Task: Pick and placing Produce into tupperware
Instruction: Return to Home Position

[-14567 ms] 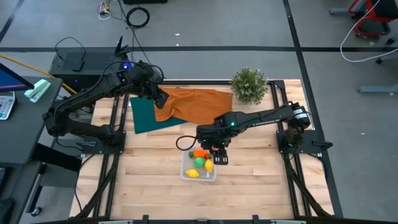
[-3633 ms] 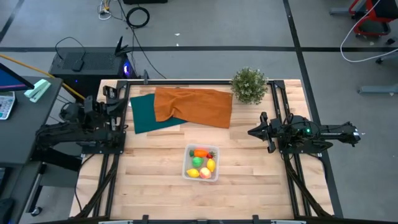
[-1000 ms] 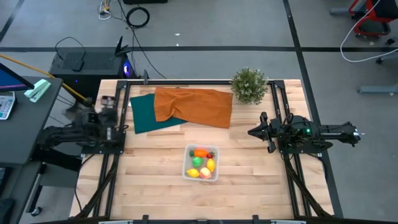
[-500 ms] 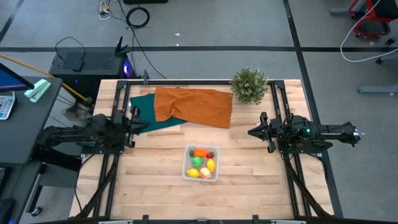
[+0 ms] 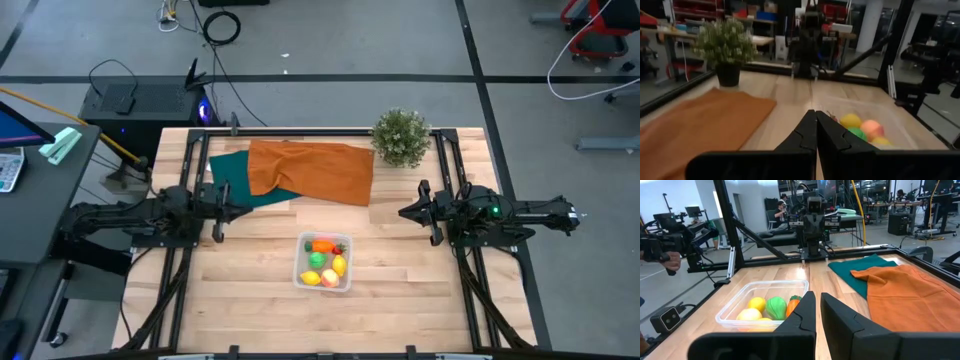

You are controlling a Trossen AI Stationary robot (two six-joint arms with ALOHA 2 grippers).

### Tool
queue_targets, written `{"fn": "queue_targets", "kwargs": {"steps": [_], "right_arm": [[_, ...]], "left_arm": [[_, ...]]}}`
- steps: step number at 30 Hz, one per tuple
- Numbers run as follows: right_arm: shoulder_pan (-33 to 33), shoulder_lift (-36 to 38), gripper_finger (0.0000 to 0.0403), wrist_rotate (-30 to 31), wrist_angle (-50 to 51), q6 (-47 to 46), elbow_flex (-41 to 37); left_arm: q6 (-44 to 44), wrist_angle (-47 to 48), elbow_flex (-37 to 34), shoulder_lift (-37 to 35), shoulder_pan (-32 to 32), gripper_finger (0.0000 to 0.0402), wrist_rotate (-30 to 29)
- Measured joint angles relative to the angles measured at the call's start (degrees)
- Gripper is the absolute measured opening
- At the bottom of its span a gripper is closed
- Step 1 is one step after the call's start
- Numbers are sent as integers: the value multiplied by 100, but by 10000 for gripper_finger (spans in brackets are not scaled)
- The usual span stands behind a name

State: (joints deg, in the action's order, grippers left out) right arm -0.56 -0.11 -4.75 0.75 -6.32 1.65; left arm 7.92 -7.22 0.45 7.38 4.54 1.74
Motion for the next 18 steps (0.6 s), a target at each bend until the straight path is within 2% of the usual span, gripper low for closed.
{"fn": "queue_targets", "kwargs": {"steps": [9, 18], "right_arm": [[0, -1, 1, 0, 1, 0, 0], [-2, -1, 1, -1, 1, 0, 0]], "left_arm": [[-17, 50, -2, 0, -2, 5, 356], [-301, 129, -2, 0, -2, 6, 392]]}}
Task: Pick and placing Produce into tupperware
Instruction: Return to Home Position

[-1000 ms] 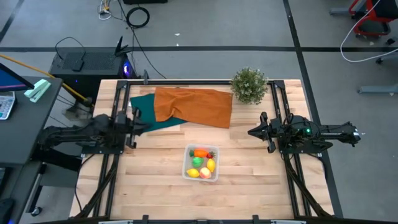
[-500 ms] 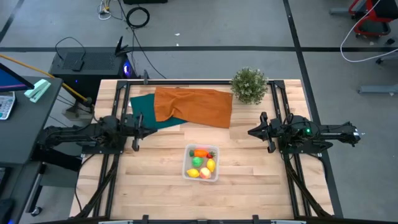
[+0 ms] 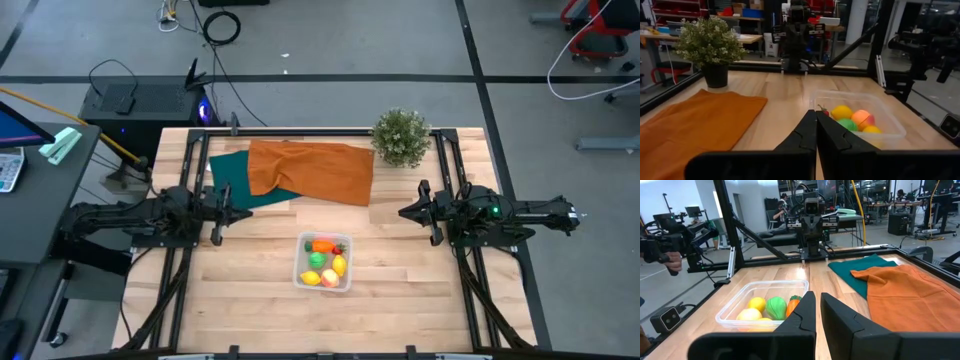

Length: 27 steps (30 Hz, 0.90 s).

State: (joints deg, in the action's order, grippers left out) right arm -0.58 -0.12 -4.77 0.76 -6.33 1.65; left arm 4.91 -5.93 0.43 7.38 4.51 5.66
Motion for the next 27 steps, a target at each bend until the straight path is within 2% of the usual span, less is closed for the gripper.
{"fn": "queue_targets", "kwargs": {"steps": [6, 16, 24, 27], "right_arm": [[2, 0, 1, 1, 1, 0, 0], [2, 0, 1, 1, 0, 1, 0], [2, 0, 1, 1, 1, 0, 0], [1, 0, 1, 1, 1, 1, 0]], "left_arm": [[58, 75, 0, 0, 0, 13, -19], [1250, 222, -2, 0, 0, 17, -26], [1232, 222, -2, 0, 0, 35, -27], [566, 224, -2, 2, 0, 36, -36]]}}
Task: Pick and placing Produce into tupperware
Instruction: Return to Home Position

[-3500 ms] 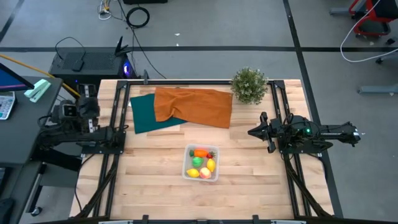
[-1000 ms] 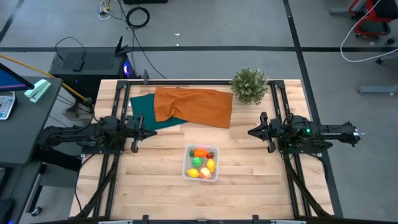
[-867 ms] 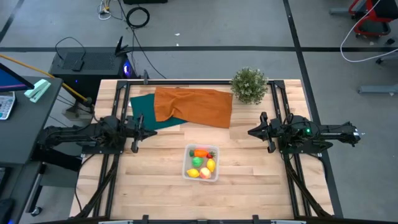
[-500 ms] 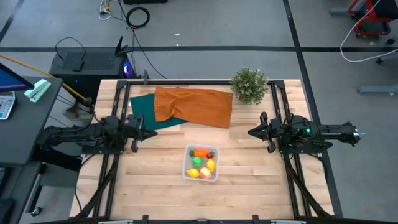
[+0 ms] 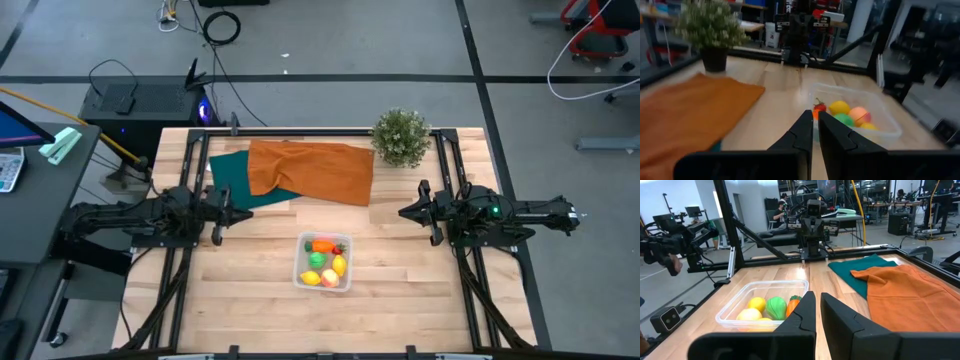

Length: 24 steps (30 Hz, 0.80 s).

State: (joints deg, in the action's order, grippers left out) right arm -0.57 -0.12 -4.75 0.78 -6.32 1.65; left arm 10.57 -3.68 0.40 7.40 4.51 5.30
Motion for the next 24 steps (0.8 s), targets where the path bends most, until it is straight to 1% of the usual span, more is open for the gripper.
{"fn": "queue_targets", "kwargs": {"steps": [3, 6, 11, 19, 24], "right_arm": [[1, 0, 1, -1, -1, -1, 0], [1, 0, 1, 0, 0, -1, 0], [1, 0, 1, -1, 0, 0, 0], [-1, 0, 1, 0, 0, 0, 0], [1, 0, 1, 0, 0, -1, 0]], "left_arm": [[-609, 2, 0, 4, 0, 32, -6], [-975, 2, -2, 4, 0, 27, -11], [-939, 2, -2, 4, 0, 23, -9], [-973, 2, -2, 4, 0, 36, -9], [-973, 2, -2, 4, 0, 33, -8]]}}
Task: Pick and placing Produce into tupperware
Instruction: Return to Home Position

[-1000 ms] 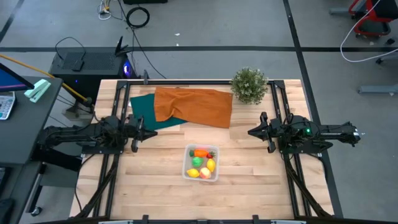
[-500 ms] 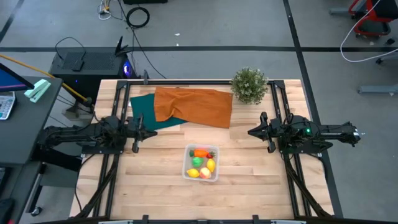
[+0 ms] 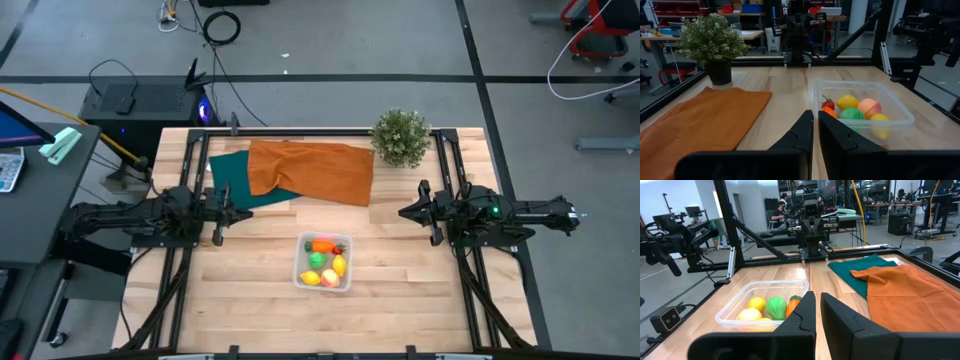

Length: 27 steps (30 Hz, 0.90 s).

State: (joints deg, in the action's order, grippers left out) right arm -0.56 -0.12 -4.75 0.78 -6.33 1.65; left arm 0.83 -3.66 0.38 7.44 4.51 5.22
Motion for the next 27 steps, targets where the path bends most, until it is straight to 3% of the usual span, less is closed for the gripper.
{"fn": "queue_targets", "kwargs": {"steps": [27], "right_arm": [[-2, 1, 1, 0, 0, 1, 0]], "left_arm": [[-3, 0, 0, 0, 1, 27, 3]]}}
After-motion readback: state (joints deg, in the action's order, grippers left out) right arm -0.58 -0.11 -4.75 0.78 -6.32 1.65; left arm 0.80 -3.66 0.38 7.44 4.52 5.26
